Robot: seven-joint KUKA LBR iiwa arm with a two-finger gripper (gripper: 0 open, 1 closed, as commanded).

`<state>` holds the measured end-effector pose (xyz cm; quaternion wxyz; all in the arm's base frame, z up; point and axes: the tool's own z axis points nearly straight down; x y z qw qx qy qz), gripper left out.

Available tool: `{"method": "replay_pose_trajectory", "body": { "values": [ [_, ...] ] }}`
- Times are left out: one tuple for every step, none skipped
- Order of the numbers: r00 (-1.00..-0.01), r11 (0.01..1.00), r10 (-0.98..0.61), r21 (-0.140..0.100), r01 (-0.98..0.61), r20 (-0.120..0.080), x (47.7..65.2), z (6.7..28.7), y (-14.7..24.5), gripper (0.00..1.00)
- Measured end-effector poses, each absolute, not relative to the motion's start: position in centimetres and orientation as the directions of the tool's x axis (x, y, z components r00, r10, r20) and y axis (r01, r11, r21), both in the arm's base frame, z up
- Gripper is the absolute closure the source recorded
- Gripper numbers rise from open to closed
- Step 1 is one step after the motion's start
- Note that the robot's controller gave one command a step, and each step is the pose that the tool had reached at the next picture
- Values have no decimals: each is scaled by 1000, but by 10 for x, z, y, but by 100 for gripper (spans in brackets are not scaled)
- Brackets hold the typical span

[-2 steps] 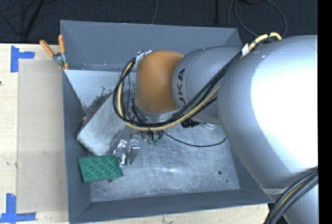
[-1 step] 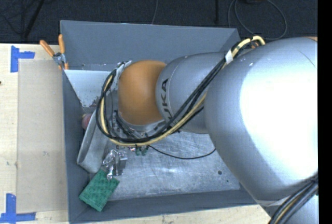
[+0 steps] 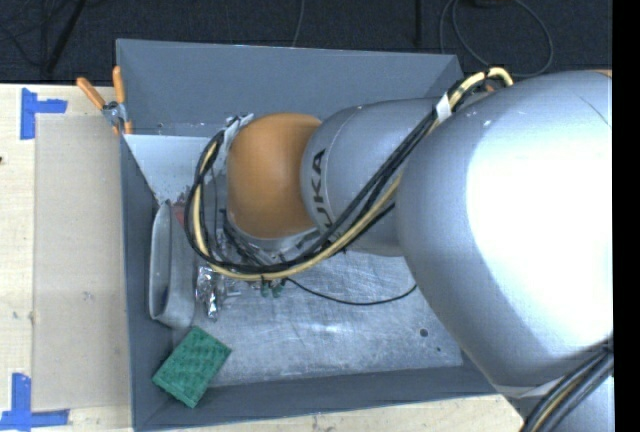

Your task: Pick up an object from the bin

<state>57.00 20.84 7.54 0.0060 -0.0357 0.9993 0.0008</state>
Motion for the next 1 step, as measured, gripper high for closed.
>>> {"method": "replay_pose_trajectory", "body": {
  "values": [
    [-992,992,-122,1,-122,-9,578,203,198,100]
  ]
}}
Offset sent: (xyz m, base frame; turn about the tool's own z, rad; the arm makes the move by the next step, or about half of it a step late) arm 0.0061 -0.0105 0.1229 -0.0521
